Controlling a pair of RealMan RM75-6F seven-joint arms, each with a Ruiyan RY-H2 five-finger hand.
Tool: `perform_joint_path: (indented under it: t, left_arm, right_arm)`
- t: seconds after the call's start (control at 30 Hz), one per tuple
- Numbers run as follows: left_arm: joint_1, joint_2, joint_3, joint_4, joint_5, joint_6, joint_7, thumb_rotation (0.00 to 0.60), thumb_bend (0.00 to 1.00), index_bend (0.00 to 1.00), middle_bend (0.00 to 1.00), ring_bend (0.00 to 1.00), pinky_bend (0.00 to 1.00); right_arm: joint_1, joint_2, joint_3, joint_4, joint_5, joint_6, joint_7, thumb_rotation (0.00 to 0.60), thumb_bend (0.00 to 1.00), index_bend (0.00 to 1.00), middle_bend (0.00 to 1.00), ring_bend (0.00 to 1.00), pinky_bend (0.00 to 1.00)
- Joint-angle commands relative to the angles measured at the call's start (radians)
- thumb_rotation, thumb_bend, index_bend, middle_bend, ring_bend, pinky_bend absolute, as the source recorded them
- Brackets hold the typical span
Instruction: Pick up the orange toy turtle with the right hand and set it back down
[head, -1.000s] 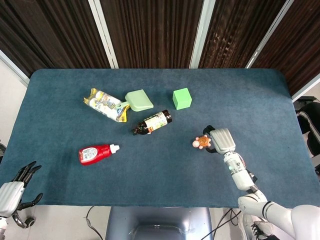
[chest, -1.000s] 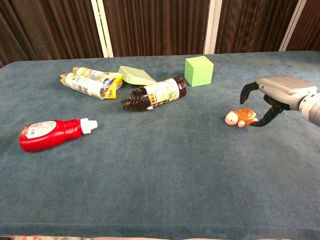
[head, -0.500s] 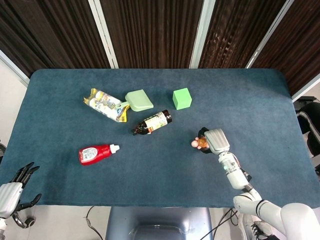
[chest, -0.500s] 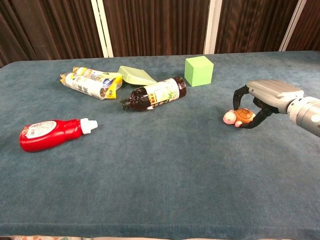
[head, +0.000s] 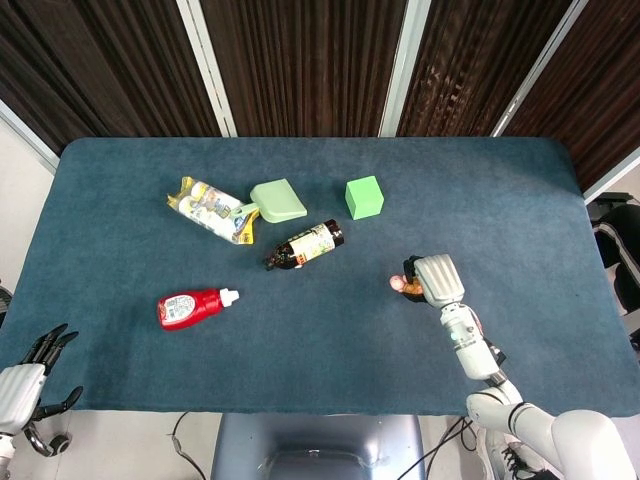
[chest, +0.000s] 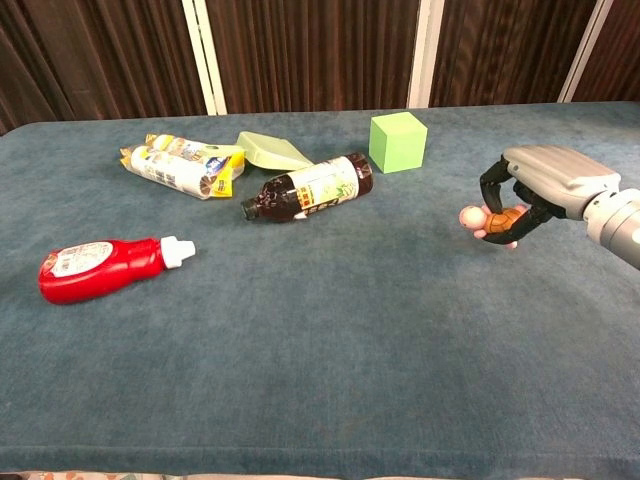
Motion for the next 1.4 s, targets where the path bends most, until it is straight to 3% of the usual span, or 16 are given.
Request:
perform_joint_path:
  t: [0.03,0.27,0.37,0.47,0.77,0.93,1.13,1.4]
  left_arm:
    - [-0.001,-0.001,-0.001,-0.004,-0.002,-0.003,0.004,0.600,0.30,0.12,0.00,0.05,0.38]
    - [-0.001,0.000,-0.001,-0.011,-0.004,-0.007,0.014,0.600,0.30,0.12,0.00,0.05,0.38]
    - [-0.003,0.000,-0.002,-0.014,-0.005,-0.012,0.017,0.600,0.30,0.12,0.00,0.05,0.38]
    - [-0.006,0.000,-0.004,-0.018,-0.009,-0.019,0.020,0.600,0.30,0.12,0.00,0.05,0.38]
    - [-0.010,0.001,-0.004,-0.024,-0.007,-0.024,0.025,0.600,0.30,0.12,0.00,0.05,0.38]
    - [-0.009,0.000,-0.004,-0.021,-0.007,-0.024,0.022,0.600,0.30,0.12,0.00,0.05,0.38]
    - [-0.010,-0.001,-0.002,-0.020,-0.004,-0.027,0.019,0.600,0.30,0.12,0.00,0.05,0.38]
    - [-0.008,0.000,0.001,-0.014,-0.001,-0.026,0.011,0.600,0.30,0.12,0.00,0.05,0.38]
  right_arm:
    - [-0.002,-0.008,-0.003,0.018,-0.009,0.020,0.017,0.600,0.39,0.83,0.71,1.00,1.00]
    - [-0.007,0.001,-0.001,0.013,-0.014,0.040,0.052,0.600,0.39,0.82,0.71,1.00,1.00]
    - [-0.011,0.039,-0.009,-0.031,-0.007,0.009,0.047,0.600,0.39,0.72,0.68,1.00,1.00]
    - [-0.016,0.077,-0.011,-0.081,0.010,-0.024,0.010,0.600,0.38,0.56,0.58,1.00,0.98]
    - [-0.024,0.129,-0.004,-0.161,0.061,-0.085,-0.059,0.600,0.27,0.40,0.40,0.99,0.93]
    - [-0.028,0.135,-0.002,-0.183,0.057,-0.068,-0.052,0.600,0.26,0.40,0.40,0.98,0.93]
    - [-0.030,0.117,-0.003,-0.162,0.047,-0.033,-0.082,0.600,0.26,0.54,0.42,0.99,0.93]
    - [-0.016,0.075,-0.001,-0.087,0.055,-0.057,-0.075,0.600,0.26,0.55,0.43,0.99,0.93]
